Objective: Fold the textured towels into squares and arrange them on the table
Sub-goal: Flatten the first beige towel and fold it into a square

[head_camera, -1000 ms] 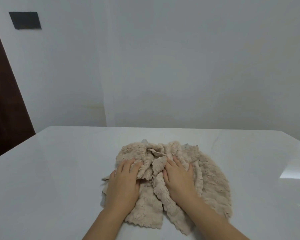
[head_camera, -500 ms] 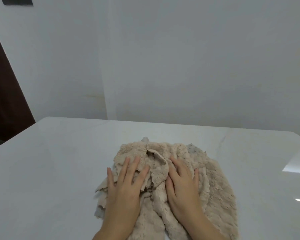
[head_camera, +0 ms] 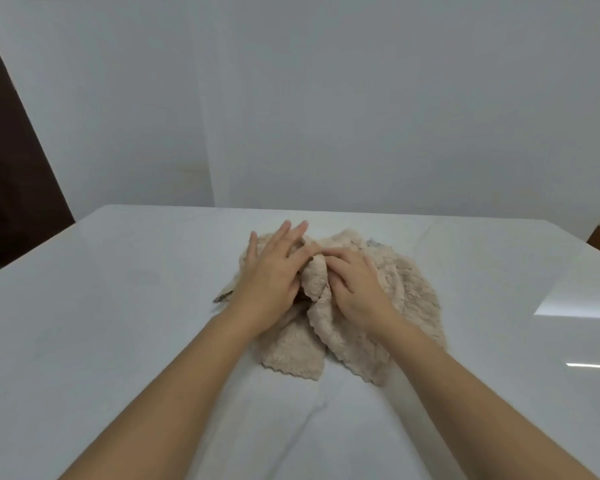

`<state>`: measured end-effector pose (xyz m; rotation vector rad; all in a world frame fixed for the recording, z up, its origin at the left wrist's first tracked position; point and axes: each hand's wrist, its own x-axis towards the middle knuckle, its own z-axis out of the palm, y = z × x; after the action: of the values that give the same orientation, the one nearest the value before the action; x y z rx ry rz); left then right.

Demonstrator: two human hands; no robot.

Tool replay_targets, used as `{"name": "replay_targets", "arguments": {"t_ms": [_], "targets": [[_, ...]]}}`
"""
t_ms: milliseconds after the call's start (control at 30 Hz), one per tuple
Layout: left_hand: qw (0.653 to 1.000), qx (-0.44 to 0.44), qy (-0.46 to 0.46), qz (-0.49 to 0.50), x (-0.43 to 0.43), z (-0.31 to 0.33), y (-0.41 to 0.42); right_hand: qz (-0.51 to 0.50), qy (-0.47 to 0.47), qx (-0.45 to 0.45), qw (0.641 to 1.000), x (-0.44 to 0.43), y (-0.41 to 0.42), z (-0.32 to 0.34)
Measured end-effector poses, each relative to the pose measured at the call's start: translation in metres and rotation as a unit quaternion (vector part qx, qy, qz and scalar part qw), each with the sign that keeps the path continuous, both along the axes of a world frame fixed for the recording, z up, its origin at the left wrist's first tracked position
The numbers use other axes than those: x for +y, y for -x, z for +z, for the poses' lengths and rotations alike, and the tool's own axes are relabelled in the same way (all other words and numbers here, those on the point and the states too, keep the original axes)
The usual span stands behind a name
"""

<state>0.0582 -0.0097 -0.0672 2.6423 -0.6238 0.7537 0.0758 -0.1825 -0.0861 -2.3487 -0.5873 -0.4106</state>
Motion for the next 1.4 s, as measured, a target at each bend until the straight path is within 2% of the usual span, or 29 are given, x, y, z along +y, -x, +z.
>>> {"name": "replay_targets", "arguments": {"t_ms": [67,133,233,333,467,533,700,767,833,900,1000,1100,1233,1333,1400], "targets": [[0.999,-0.011,0.043,-0.022,0.0,0.016,0.003,0.01,-0.051,0.036,0.998,0.0,0.011,0.016],[0.991,0.02,0.13,-0.035,-0.001,0.035,0.01,0.007,-0.1,0.061,0.993,-0.003,0.026,0.03],[0.974,0.04,0.214,-0.062,-0.004,0.069,0.023,0.038,-0.11,0.044,0.992,-0.004,0.051,0.053],[0.972,-0.008,0.222,-0.075,-0.008,0.105,0.034,0.018,-0.076,0.001,0.997,0.0,0.066,0.081],[0.97,-0.063,0.223,-0.069,-0.004,0.145,0.055,0.003,-0.162,-0.044,0.986,-0.002,0.081,0.121],[0.974,-0.042,0.216,-0.058,0.002,0.158,0.066,0.014,-0.175,-0.054,0.983,-0.002,0.088,0.138],[0.975,0.059,0.211,-0.022,0.023,0.171,0.092,0.033,-0.153,-0.047,0.987,-0.002,0.102,0.157],[0.972,0.064,0.224,-0.007,0.035,0.17,0.101,0.015,-0.079,-0.025,0.996,-0.005,0.105,0.161],[0.974,0.071,0.215,0.008,0.042,0.166,0.11,-0.006,0.042,0.004,0.999,-0.008,0.108,0.16],[0.979,0.067,0.19,0.036,0.045,0.157,0.116,-0.009,0.096,0.025,0.995,-0.008,0.111,0.154],[0.964,0.091,0.244,0.063,0.047,0.142,0.124,-0.015,0.082,0.035,0.996,-0.009,0.116,0.147],[0.937,0.126,0.32,0.065,0.05,0.132,0.131,-0.015,0.064,0.005,0.998,-0.011,0.12,0.144],[0.933,0.151,0.326,-0.027,0.05,0.134,0.151,0.012,0.052,-0.022,0.998,-0.009,0.13,0.15],[0.942,0.166,0.289,-0.049,0.046,0.136,0.16,0.049,0.011,0.021,0.999,-0.009,0.141,0.158],[0.928,0.163,0.332,-0.051,0.044,0.136,0.161,0.068,0.007,0.078,0.995,-0.017,0.148,0.162]]}}
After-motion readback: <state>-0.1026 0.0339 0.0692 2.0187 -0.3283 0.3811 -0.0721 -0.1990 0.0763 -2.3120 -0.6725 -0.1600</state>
